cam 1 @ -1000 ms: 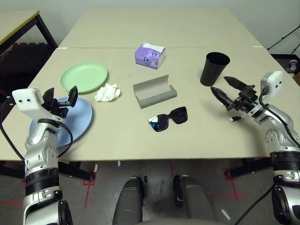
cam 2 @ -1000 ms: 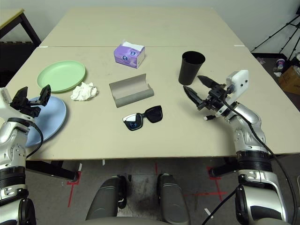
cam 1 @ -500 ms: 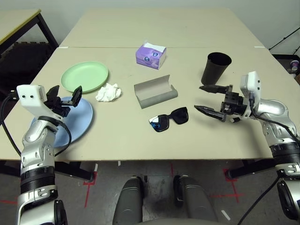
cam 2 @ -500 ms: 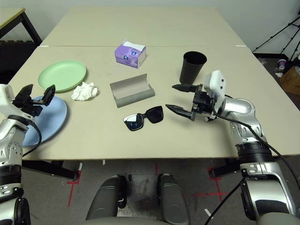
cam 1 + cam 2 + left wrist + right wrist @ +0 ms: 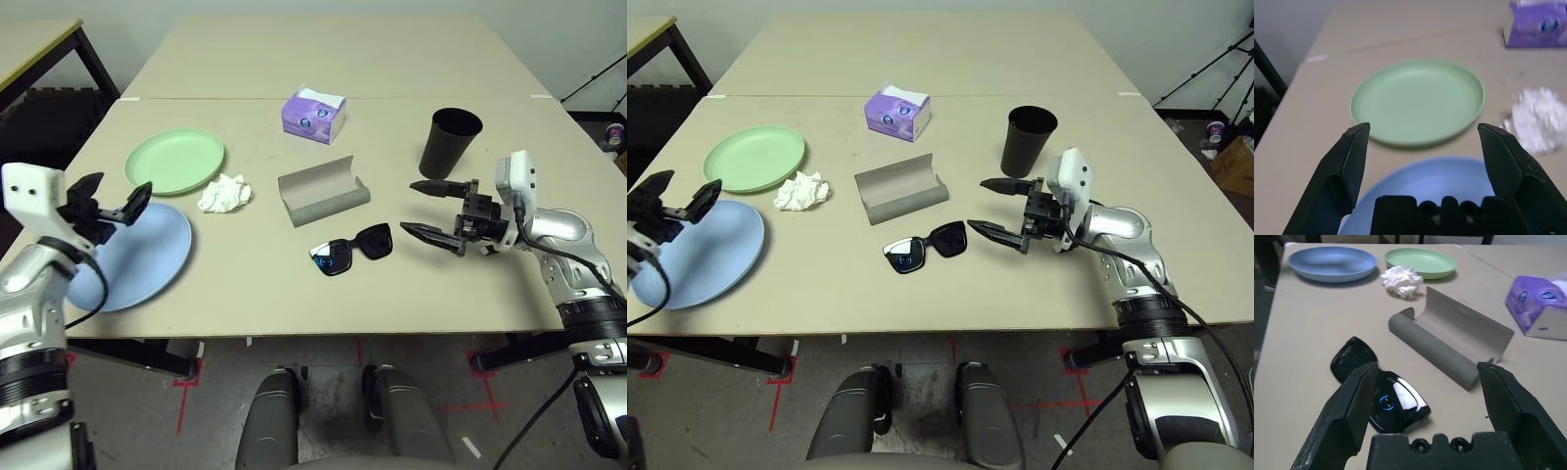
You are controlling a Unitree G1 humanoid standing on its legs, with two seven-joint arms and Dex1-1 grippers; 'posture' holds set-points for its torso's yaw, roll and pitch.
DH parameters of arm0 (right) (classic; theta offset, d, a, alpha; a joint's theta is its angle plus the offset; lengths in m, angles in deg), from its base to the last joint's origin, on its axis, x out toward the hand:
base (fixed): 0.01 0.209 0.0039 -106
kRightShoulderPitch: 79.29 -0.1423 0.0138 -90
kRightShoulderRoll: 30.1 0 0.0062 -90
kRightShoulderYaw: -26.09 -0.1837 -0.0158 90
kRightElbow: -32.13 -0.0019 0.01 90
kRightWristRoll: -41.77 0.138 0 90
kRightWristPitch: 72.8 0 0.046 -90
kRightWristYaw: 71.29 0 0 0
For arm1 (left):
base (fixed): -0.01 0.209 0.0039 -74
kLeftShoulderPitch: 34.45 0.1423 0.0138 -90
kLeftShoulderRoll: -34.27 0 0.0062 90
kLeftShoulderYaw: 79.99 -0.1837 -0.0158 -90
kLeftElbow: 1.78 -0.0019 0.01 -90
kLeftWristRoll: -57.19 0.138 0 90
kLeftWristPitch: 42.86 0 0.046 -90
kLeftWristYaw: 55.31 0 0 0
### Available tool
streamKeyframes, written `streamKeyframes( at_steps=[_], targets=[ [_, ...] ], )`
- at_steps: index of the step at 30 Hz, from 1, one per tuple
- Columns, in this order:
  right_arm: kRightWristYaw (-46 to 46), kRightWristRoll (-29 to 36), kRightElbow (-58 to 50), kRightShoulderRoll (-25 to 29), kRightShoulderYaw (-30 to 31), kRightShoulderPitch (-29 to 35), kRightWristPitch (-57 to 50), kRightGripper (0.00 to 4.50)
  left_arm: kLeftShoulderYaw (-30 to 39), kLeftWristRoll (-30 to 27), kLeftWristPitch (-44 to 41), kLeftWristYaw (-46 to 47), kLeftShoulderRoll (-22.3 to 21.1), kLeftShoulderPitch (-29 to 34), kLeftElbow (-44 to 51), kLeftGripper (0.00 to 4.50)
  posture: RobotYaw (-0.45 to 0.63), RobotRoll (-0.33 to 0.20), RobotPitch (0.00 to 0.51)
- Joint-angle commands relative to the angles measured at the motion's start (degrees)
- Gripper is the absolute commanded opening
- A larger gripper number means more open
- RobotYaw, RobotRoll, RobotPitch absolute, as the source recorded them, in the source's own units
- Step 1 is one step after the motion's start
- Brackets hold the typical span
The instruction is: Organize and tidy the items on the table.
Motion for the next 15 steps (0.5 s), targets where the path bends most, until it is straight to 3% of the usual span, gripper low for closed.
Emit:
streamKeyframes(
  at_steps=[1,10,15],
  targets=[
    [2.57,-0.08,-2.29,1.24,1.37,0.60,-0.46,4.46,0.51,0.38,-1.07,-3.99,-3.22,1.16,-4.27,4.50,-0.01,0.000,0.135],
    [2.69,-0.24,-3.53,0.95,1.38,0.75,-0.91,4.46,-0.05,2.89,-0.37,-7.34,-9.36,-0.31,-14.05,4.50,-0.01,0.000,0.141],
    [2.22,-0.07,-4.82,0.94,1.50,1.59,-1.35,4.46,1.50,2.31,-1.80,-5.70,-10.02,-2.01,-17.47,4.50,-0.02,0.000,0.142]
  ],
)
